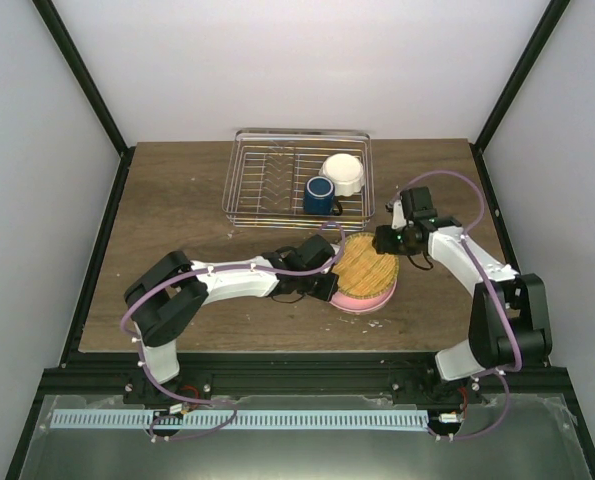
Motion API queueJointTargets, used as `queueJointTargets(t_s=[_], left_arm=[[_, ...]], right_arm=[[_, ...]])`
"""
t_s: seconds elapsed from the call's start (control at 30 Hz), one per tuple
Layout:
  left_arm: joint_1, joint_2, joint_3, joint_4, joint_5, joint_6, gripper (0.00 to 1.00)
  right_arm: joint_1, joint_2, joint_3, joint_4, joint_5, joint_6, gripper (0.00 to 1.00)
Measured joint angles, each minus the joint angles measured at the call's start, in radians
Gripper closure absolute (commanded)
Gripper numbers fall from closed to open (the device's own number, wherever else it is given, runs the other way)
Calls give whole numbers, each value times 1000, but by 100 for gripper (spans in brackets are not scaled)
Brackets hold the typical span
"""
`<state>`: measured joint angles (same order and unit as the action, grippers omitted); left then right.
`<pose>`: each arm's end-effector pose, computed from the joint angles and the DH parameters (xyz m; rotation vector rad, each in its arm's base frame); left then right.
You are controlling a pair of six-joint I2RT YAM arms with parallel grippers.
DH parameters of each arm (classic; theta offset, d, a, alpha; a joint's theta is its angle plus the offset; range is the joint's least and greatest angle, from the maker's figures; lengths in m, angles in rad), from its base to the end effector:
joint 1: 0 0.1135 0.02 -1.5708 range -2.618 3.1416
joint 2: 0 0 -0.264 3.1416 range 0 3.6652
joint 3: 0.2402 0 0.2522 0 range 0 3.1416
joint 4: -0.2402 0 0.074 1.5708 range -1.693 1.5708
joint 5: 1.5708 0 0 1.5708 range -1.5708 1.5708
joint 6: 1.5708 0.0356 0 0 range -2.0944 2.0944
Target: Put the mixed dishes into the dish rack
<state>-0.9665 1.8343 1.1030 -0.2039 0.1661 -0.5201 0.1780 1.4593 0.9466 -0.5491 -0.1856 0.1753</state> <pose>0.2088 -0.3127 0.1616 0.6650 2.5982 -0.7611 0.2809 0.0572 0.2128 -0.0677 2.6496 0.3639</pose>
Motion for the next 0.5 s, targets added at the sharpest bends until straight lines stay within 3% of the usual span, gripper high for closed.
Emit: queueJointTargets(t_s=[0.2, 0.5], left_arm=[[4, 0, 0, -1, 0, 0, 91], [13, 0, 0, -2, -3, 1, 91]], right_arm=[[-9, 4, 0, 16, -35, -13, 69], [-13, -4, 10, -8, -95, -45, 83]])
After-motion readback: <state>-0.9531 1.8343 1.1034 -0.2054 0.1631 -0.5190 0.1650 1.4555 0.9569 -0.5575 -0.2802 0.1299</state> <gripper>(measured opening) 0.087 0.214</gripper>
